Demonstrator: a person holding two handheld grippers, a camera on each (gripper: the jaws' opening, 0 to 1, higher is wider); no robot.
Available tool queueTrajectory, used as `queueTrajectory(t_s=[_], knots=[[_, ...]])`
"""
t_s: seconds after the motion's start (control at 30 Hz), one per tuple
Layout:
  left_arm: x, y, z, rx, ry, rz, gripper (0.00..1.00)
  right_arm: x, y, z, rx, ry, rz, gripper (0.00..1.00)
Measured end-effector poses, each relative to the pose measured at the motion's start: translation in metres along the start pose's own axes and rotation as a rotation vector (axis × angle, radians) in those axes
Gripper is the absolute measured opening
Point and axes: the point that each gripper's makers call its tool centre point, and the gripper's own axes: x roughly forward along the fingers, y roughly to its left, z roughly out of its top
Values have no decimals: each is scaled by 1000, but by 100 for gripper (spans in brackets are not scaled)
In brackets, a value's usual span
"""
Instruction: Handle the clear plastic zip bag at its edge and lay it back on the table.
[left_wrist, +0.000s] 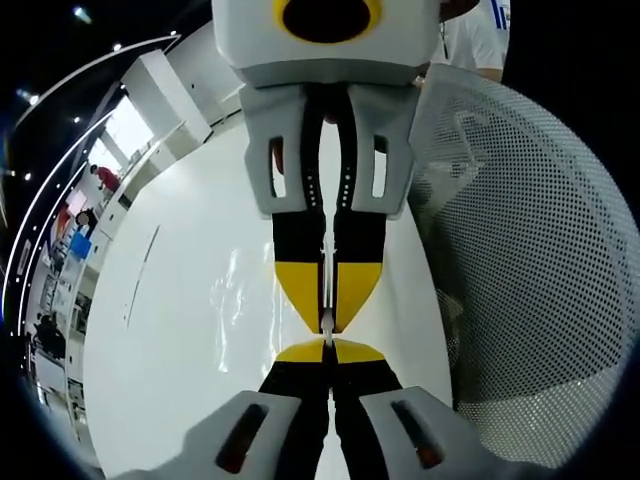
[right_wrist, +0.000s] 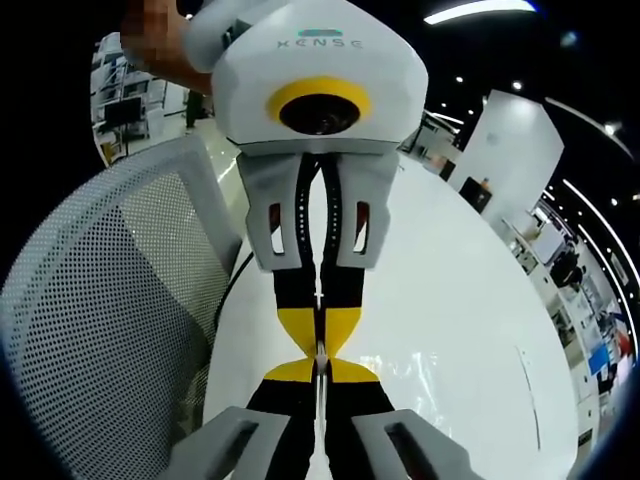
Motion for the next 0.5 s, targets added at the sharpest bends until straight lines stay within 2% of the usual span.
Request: queueTrajectory(t_s=[0.5], knots=[[0, 0, -1, -1, 1, -4, 0, -1, 1, -1, 8, 0, 2, 0]])
